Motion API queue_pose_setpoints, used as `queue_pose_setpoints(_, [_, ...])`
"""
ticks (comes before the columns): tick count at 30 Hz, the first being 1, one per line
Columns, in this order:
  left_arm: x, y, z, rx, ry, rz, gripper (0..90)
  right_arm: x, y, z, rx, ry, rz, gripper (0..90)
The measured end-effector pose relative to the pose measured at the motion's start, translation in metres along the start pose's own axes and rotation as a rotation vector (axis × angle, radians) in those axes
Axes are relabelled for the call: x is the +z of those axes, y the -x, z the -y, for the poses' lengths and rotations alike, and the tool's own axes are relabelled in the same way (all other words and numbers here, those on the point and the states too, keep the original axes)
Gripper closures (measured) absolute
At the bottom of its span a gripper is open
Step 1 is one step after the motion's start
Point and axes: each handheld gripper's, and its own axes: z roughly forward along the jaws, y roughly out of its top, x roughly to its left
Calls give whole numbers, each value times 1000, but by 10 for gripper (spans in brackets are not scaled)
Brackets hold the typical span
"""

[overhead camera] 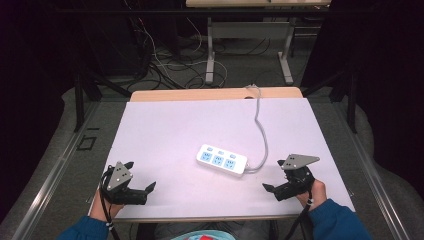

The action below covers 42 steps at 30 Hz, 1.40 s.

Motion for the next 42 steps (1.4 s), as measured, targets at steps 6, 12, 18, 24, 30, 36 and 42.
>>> queue_pose_setpoints(6, [-1, 0, -1, 11, 0, -9, 6, 1, -1, 0, 11, -2, 7, 13])
queue_pose_setpoints(12, [-1, 1, -2, 6, 3, -12, 6, 2, -1, 0, 16, -9, 8, 7])
queue_pose_setpoints(18, [-1, 1, -5, 16, -3, -4, 5, 2, 0, 0, 15, -15, -1, 0])
queue_pose_setpoints(24, [1, 2, -11, 8, -7, 5, 3, 3, 1, 0, 24, -18, -7, 0])
queue_pose_setpoints(30, [2, -1, -16, 12, -12, -5, 4, 2, 1, -1, 21, -24, -8, 0])
queue_pose_setpoints(36, [8, -2, -22, 19, -26, 1, 4, 3, 1, -1, 22, -13, -3, 0])
queue_pose_setpoints(42, [18, -1, -28, 16, -39, 29, 3, 3, 2, 0, 28, -19, -8, 1])
